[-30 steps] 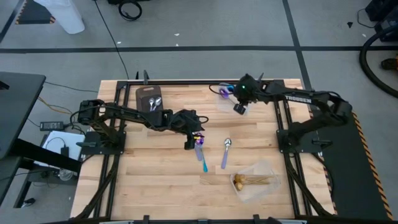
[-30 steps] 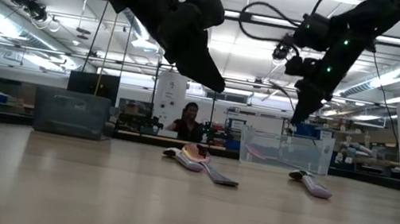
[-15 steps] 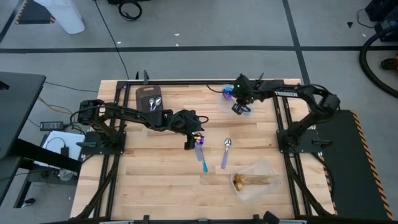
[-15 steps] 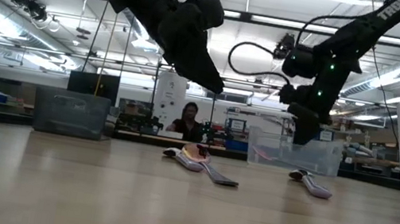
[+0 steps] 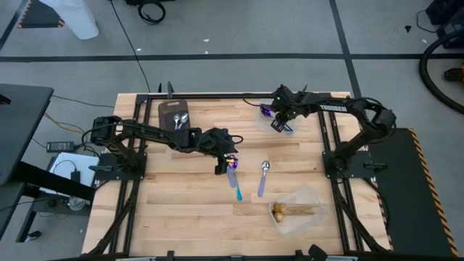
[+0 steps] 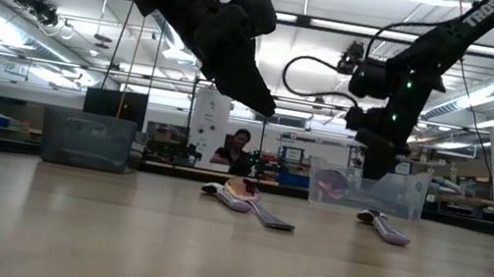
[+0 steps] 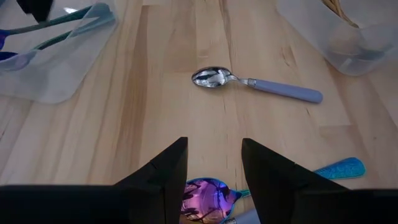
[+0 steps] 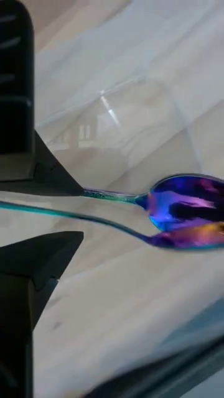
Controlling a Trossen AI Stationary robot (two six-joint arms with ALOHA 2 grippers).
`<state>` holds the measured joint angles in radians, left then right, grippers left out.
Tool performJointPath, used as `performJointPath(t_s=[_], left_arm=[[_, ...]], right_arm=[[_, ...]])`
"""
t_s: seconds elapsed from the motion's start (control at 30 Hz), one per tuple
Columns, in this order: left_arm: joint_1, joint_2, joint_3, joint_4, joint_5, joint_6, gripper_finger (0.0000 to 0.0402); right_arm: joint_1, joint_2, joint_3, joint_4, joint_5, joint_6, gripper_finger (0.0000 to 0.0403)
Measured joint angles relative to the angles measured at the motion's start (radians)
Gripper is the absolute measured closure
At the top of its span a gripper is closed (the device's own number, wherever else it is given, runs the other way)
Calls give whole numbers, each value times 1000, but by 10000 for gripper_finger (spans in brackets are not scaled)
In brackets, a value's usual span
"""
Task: Sort silverware by color (type)
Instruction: Put the blue spoon into the top transparent bin
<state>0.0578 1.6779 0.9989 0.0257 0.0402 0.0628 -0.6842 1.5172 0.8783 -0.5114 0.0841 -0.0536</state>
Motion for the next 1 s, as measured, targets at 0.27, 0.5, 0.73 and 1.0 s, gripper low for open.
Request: performJointPath(t_s=[0.27,0.5,0.73,1.0], left_arm=[[-17,0,0,-87,40,4,242],[-48,19,0,-134,45,88,242],[-51,26,0,-136,45,228,242],[-57,43,-1,-144,45,232,242]], right_arm=[[23,-155,40,-49,-11,33,290],[130,-249,41,-27,-159,54,290],[260,-269,31,75,-161,88,291],[487,-274,-127,342,-74,169,292]])
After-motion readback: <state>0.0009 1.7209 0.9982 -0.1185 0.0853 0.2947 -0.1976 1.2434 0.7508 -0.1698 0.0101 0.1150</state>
